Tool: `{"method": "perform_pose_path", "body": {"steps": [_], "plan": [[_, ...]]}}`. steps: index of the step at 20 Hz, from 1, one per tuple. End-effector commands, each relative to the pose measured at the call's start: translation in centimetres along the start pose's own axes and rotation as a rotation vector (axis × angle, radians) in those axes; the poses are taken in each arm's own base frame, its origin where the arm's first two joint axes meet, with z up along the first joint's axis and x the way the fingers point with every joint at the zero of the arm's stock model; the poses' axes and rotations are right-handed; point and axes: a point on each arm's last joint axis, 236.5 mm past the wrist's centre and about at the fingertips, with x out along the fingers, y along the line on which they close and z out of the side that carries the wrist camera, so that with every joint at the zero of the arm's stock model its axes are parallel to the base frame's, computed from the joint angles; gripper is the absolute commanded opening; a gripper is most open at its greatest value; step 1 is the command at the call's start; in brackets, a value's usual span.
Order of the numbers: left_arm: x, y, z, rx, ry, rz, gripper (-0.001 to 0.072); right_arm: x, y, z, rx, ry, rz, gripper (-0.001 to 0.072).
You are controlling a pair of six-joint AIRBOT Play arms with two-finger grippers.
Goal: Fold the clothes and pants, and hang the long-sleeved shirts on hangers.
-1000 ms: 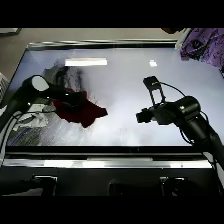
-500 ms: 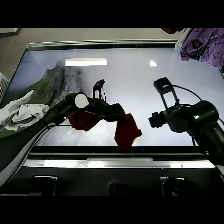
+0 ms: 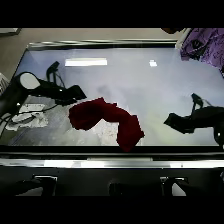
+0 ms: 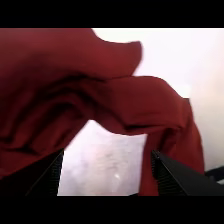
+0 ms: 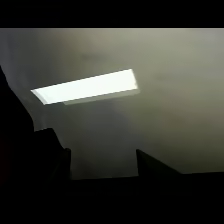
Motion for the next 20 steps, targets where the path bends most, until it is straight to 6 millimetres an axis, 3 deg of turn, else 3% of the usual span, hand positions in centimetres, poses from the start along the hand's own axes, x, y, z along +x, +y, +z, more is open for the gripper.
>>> {"method": "perform_pose_path", "body": {"steps": [1,6,10,11,13,16,20], "plan": [[-2.6,3.8,0.9,-0.056,-0.009,0.053,0.0633,4.5,2.7,-2.8,0.092,0.148,0.221,0.0476],[-2.9,4.6,1.3,-0.070,-0.019,0.061,0.0632,9.8,5.1,-6.2,-0.002,0.265,0.199,0.0476],[-3.0,5.4,1.3,-0.010,-0.020,0.096,0.0621,11.9,7.1,-8.0,-0.001,0.322,0.222,0.0447],[-3.1,5.5,0.9,-0.016,0.000,0.098,0.0619,12.0,7.2,-8.3,-0.013,0.330,0.220,0.0334],[-3.2,6.5,-0.4,-0.050,0.053,0.119,0.0603,11.8,7.3,-8.4,-0.033,0.333,0.225,0.0040],[-2.1,9.2,-1.6,-0.039,0.070,0.115,0.0604,10.8,7.5,-7.8,-0.065,0.297,0.224,0.0034],[3.2,10.9,-4.8,-0.119,0.078,-0.034,0.0604,8.4,8.6,-7.6,-0.079,0.261,0.243,0.0034]]}}
